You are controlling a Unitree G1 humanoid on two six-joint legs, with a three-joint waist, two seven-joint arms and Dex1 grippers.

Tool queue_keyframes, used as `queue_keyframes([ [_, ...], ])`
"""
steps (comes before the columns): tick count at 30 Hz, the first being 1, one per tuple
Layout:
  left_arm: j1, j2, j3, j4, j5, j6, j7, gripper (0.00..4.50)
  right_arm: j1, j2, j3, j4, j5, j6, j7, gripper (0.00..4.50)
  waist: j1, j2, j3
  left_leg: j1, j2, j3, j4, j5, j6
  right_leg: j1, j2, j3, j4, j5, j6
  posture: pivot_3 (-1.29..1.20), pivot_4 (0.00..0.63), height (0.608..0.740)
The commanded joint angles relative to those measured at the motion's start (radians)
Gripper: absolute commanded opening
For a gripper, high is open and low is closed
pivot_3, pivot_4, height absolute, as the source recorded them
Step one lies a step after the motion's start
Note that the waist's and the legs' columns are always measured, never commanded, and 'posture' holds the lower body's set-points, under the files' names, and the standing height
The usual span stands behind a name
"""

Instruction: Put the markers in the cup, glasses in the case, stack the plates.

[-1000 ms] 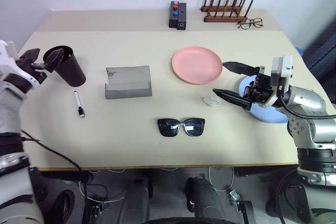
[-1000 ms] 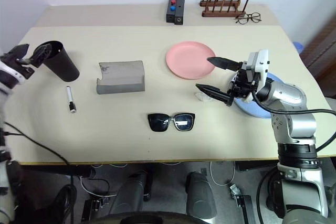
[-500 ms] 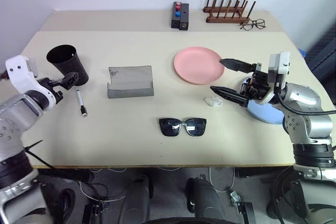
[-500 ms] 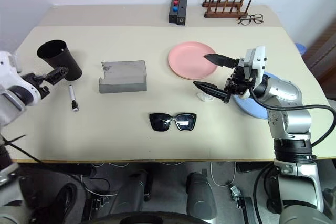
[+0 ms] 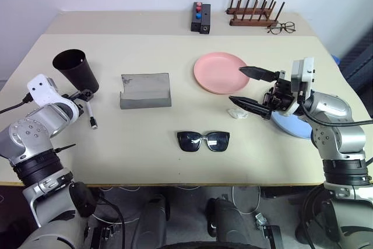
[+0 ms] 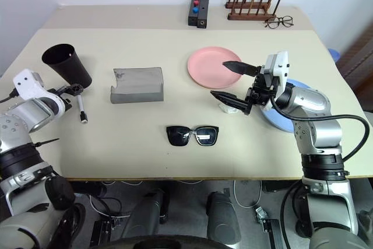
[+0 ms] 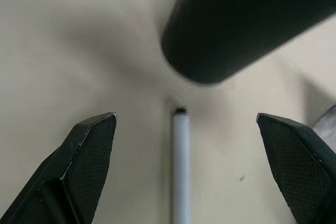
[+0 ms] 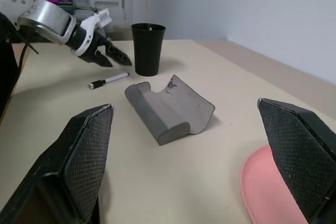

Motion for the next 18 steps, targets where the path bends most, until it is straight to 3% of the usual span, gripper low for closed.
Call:
queue_keyframes([
  [1, -0.022, 0.009, 0.004, -0.019, -0.003, 0.080, -0.006, 4.43, 0.013, -0.011, -0.032, -0.055, 0.017, 0.002, -0.014, 4.50, -0.001, 0.000, 0.000, 0.000, 0.000, 0.000, 0.000, 0.000, 0.000, 0.000, 0.000, 0.000, 0.000, 0.000, 0.000, 0.00, 0.150, 0.740],
  [7, -0.039, 0.032, -0.054, 0.005, 0.039, 0.079, -0.056, 4.43, 0.027, -0.009, -0.032, -0.069, 0.019, 0.010, -0.026, 4.50, 0.000, 0.000, 0.000, 0.000, 0.000, 0.000, 0.001, 0.000, 0.000, 0.000, 0.000, 0.000, 0.000, 0.000, 0.000, 0.00, 0.150, 0.740],
  [17, -0.158, 0.080, -0.101, 0.212, 0.104, 0.070, -0.124, 4.43, 0.014, -0.009, -0.027, -0.064, 0.018, 0.020, -0.031, 4.50, 0.014, 0.000, 0.000, 0.000, 0.000, 0.000, 0.000, 0.000, 0.000, 0.000, 0.000, 0.000, 0.000, 0.000, 0.000, 0.00, 0.150, 0.740],
  [18, -0.156, 0.091, -0.118, 0.226, 0.112, 0.070, -0.140, 3.92, 0.013, -0.010, -0.028, -0.064, 0.018, 0.021, -0.031, 4.50, 0.014, 0.000, 0.000, 0.000, 0.000, 0.000, -0.001, 0.000, 0.000, -0.001, 0.000, 0.000, 0.000, 0.000, 0.000, 0.00, 0.150, 0.740],
])
